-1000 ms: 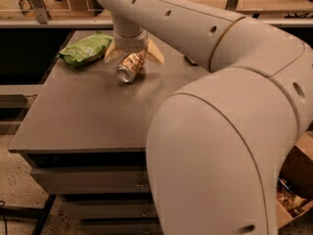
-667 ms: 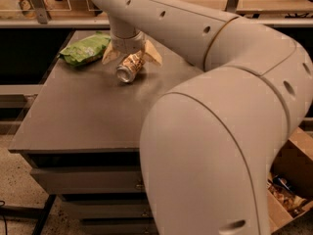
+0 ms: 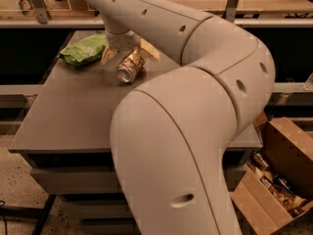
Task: Place orange can upright
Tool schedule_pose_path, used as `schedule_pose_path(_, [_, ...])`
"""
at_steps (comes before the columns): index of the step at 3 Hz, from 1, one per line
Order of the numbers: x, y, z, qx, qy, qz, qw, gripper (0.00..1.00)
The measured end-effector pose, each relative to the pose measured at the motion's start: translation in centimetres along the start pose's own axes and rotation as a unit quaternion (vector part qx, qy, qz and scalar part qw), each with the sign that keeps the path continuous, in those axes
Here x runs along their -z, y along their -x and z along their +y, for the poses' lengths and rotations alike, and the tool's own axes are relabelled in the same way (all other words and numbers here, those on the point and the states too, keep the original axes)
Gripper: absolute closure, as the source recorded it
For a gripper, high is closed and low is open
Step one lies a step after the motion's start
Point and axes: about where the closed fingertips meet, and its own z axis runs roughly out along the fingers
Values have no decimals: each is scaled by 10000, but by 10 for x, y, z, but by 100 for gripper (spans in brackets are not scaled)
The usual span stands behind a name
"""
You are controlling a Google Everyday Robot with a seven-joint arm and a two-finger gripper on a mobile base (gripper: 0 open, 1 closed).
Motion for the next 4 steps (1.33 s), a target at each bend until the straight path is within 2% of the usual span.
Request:
schedule_pose_path(1, [-1, 3, -2, -7, -90, 121, 9999, 0])
schedule_pose_path(3, [-5, 6, -8, -135, 15, 379, 9992, 3])
schedule_pose_path(4, [-9, 5, -11, -208, 91, 499, 9985, 21])
